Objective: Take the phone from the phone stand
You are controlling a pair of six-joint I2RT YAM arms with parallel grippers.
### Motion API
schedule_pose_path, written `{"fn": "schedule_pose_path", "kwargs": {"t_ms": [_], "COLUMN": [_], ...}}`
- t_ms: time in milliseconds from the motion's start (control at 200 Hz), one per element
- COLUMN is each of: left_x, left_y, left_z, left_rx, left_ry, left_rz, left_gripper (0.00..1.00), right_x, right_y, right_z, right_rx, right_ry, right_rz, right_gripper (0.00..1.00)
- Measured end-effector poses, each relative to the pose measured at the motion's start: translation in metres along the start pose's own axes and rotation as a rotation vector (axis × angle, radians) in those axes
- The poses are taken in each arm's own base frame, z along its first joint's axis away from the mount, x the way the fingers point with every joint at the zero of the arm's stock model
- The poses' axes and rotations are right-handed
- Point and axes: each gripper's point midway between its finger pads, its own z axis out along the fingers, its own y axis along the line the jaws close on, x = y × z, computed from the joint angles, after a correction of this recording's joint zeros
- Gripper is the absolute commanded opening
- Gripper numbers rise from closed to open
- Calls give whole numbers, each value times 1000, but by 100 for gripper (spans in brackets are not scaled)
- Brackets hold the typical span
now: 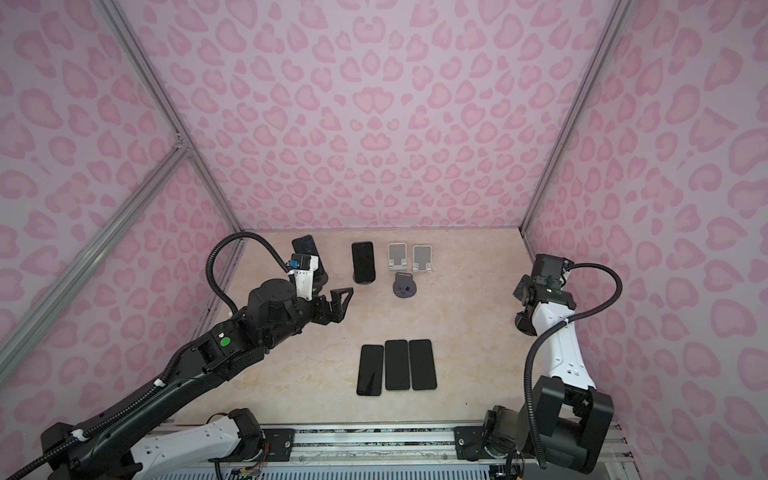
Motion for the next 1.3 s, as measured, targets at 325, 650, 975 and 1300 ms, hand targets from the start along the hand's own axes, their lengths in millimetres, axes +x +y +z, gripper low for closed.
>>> {"fn": "schedule_pose_path", "kwargs": {"t_ms": [325, 650, 975, 1300], "left_x": [3, 4, 4, 2], "left_y": [1, 0, -1, -1], "left_z": [1, 1, 0, -4], "left_rx": [-3, 4, 12, 18], "left_ry": [7, 10, 12, 0], "left_rz": [2, 2, 1, -4], "left_gripper": [96, 96, 96, 96], "right_x": [7, 7, 8, 13], "right_y": [-3, 3, 4, 9], "right_z": [11, 21, 33, 37], "right_rx": [15, 1, -48, -78], "right_ry": [32, 45, 79, 105], "right_rz": [-1, -7, -7, -27], "right_gripper": [98, 95, 93, 93]}}
